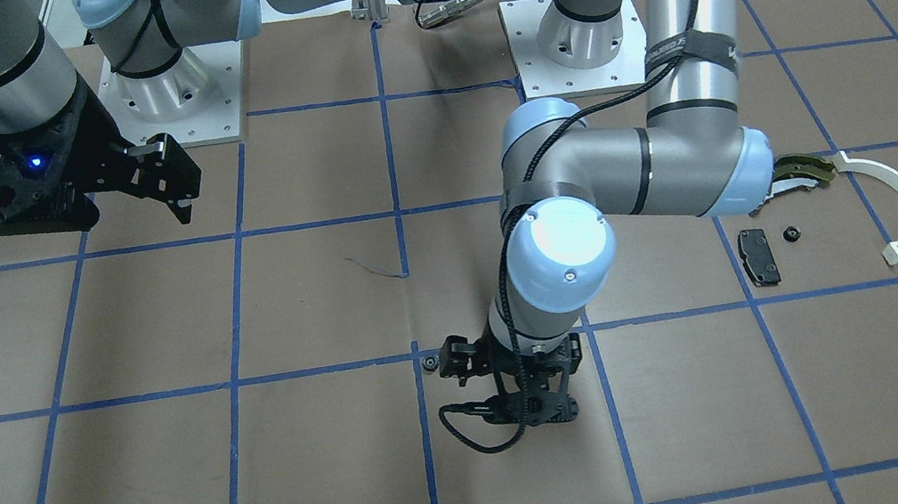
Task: Place bearing gear from tray to pile
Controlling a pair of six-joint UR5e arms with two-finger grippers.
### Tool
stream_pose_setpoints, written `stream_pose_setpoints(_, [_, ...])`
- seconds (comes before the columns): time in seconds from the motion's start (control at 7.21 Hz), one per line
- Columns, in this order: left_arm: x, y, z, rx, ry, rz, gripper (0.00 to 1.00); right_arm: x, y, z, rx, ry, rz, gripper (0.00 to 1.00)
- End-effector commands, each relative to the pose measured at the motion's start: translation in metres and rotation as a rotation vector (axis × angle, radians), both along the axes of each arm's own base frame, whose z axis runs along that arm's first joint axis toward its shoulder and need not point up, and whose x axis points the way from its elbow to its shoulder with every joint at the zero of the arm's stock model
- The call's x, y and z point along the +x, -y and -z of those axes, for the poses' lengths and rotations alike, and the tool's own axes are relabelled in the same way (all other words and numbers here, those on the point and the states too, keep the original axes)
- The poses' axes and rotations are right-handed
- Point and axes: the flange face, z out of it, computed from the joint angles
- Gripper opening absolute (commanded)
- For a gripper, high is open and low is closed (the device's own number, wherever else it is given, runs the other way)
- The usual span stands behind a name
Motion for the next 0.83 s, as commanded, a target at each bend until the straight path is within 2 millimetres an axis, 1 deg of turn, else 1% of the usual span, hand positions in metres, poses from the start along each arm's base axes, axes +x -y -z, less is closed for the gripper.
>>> stream_pose_setpoints(0.0, [-0.042,-0.017,0.031,0.032,0.008,0.049,1.00,0.000,0.000,0.000,0.000,0.001,0.000,1.00])
stream_pose_setpoints(0.14, [-0.044,-0.030,0.047,0.064,0.021,0.041,1.00,0.000,0.000,0.001,0.001,0.001,0.000,1.00])
stream_pose_setpoints(0.42, [-0.044,-0.037,0.072,0.048,0.016,0.038,1.00,0.000,0.000,0.003,0.004,0.001,0.000,1.00])
stream_pose_setpoints(0.55, [-0.051,-0.040,0.079,0.042,0.014,0.050,1.00,0.000,0.001,0.004,0.007,0.001,0.000,1.00])
stream_pose_setpoints(0.69, [-0.057,-0.042,0.080,0.041,0.013,0.060,0.95,0.000,0.000,0.004,0.009,0.001,0.000,1.00])
